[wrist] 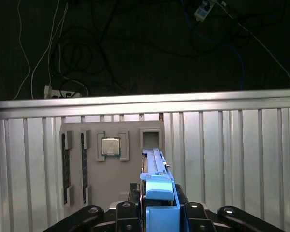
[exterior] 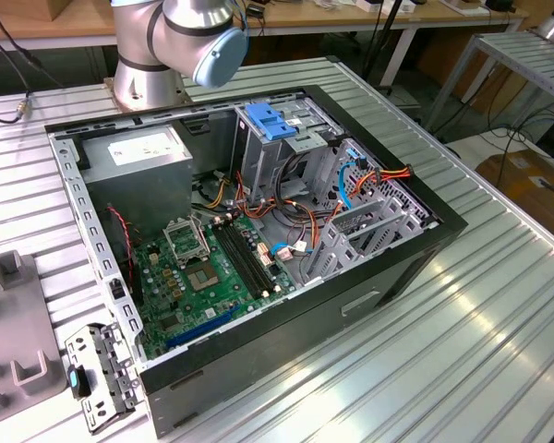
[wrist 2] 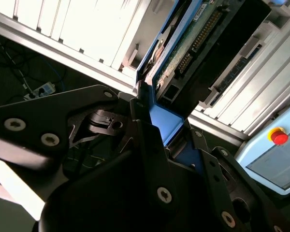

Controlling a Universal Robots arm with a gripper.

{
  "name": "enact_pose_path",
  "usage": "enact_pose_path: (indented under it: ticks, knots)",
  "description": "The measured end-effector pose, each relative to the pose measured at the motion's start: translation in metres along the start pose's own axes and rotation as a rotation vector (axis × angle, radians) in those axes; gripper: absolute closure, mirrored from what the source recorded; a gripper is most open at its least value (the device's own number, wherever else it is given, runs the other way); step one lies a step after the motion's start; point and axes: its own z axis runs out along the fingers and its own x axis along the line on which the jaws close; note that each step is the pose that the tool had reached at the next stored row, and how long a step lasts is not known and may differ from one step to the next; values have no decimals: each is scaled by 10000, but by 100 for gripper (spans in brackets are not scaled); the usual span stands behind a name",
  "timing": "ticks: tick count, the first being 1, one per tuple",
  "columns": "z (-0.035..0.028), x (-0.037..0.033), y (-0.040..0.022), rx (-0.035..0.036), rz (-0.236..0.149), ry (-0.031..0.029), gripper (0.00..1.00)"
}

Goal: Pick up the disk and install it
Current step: 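Pick up the disk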

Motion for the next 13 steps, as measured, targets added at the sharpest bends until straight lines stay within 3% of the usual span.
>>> enact_pose_path:
  ticks: [9,13]
  knots:
    - [0,-4,-98,0,0,0,63]
    - [-1,-5,-113,-1,0,0,63]
